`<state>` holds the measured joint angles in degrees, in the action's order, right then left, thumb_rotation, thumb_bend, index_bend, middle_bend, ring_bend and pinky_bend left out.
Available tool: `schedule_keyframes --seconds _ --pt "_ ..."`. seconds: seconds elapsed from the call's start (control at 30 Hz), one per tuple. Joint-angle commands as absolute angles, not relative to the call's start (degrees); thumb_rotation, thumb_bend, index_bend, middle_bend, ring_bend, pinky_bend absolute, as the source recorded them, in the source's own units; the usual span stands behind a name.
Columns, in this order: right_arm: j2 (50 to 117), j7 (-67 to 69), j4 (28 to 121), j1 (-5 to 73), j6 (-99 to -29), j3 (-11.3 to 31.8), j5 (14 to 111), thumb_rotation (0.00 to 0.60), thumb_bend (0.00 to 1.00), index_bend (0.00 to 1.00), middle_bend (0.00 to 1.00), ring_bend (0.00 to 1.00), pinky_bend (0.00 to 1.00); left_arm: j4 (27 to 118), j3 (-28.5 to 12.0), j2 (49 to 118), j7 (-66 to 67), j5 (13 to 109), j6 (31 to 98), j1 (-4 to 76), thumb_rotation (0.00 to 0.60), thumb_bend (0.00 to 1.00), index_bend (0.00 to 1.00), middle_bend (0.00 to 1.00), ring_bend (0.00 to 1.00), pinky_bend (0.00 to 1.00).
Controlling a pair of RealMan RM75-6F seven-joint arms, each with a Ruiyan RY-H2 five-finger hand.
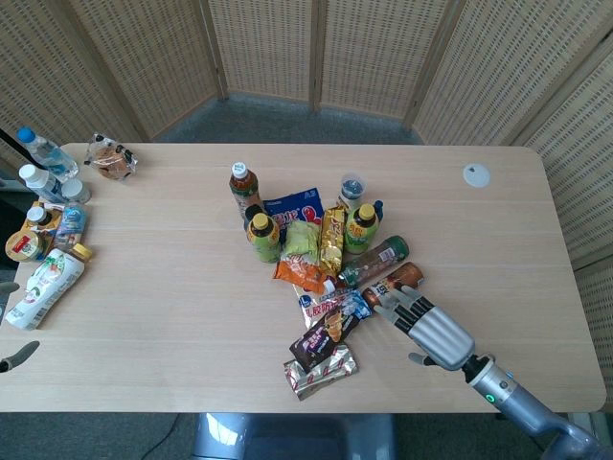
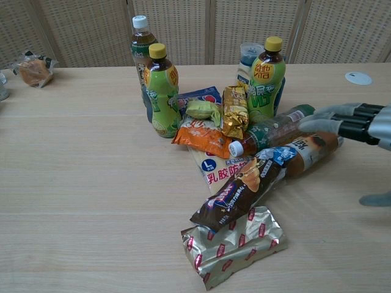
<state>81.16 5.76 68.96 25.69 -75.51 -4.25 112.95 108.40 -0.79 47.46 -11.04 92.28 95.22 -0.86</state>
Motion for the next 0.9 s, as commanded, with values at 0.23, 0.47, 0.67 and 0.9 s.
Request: schedule_keyframes --seconds 0.23,0.47,0.67,0.9 --pt "87.1 6.3 64.6 31.8 -73.3 -4.7 115.8 0.6 0.0 0.0 0.0 0.0 0.0 108.2 -1.2 49.3 -7.8 91.0 92.9 0.2 0.6 0.0 0.3 0.0 0.0 0.0" --pt "92.0 5.0 61.0 36.0 -69.5 -5.3 116.4 0.6 0.0 0.0 0.0 0.0 0.0 108.1 -1.6 49.9 -7.1 89.6 91.4 0.8 0.6 0.0 0.3 0.0 0.0 0.0" --pt "94.8 5.1 57.8 39.4 -66.8 -6.2 116.6 0.6 0.0 0.0 0.0 0.0 0.0 107.7 -2.2 50.1 -6.5 88.2 91.1 1.0 0.6 0.0 0.31 0.0 0.0 0.0" --pt "96.1 5.0 55.7 43.7 -61.6 -8.0 116.6 0.6 0.0 0.0 0.0 0.0 0.0 107.7 -2.7 50.4 -6.5 87.6 90.9 1.2 0.6 0.0 0.32 0.0 0.0 0.0"
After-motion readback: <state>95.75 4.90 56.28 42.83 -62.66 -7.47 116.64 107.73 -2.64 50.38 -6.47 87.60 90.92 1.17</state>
